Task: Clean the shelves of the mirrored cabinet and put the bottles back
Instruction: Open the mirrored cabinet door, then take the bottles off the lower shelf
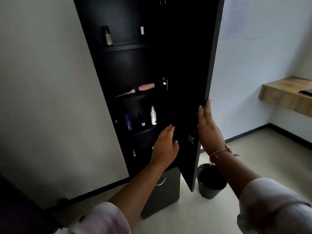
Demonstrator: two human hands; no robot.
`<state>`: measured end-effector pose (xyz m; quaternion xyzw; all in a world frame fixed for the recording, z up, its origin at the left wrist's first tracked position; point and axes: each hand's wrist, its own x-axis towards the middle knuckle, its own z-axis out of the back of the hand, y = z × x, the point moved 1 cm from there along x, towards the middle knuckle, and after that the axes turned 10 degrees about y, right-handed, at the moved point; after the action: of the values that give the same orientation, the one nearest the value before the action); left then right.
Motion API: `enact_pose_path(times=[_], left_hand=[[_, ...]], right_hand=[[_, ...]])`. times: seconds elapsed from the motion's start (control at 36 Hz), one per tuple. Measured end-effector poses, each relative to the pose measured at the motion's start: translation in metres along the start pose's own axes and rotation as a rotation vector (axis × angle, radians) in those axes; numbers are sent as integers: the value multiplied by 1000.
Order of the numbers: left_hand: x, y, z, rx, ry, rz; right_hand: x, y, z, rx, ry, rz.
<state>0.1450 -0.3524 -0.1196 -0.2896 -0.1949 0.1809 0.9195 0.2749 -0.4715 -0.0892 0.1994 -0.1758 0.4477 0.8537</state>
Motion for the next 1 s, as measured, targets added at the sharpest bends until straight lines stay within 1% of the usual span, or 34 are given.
enact_pose_path(times=[0.11,0.22,0.31,0.42,0.5,0.58,0.75,1.0], left_hand=[[12,-14,-6,144,22,-82],[23,-25,-14,236,37,-111],[31,-29,-16,309,40,-143],[40,-27,-16,411,71,-144],[45,-24,-12,444,66,-130],[49,-17,-4,447,38,-119],[54,4,23,429,-42,-63],[81,47,95,448,-256,18]], right_hand=[[4,-24,8,-15,12,-6],[5,-36,10,-48,30,-27],[5,-42,9,-26,35,-50],[5,-46,8,-33,52,-67],[4,-45,10,-100,13,-81],[7,-36,14,-163,-50,-82],[28,1,13,-201,-59,84],[99,63,2,-123,-58,161]])
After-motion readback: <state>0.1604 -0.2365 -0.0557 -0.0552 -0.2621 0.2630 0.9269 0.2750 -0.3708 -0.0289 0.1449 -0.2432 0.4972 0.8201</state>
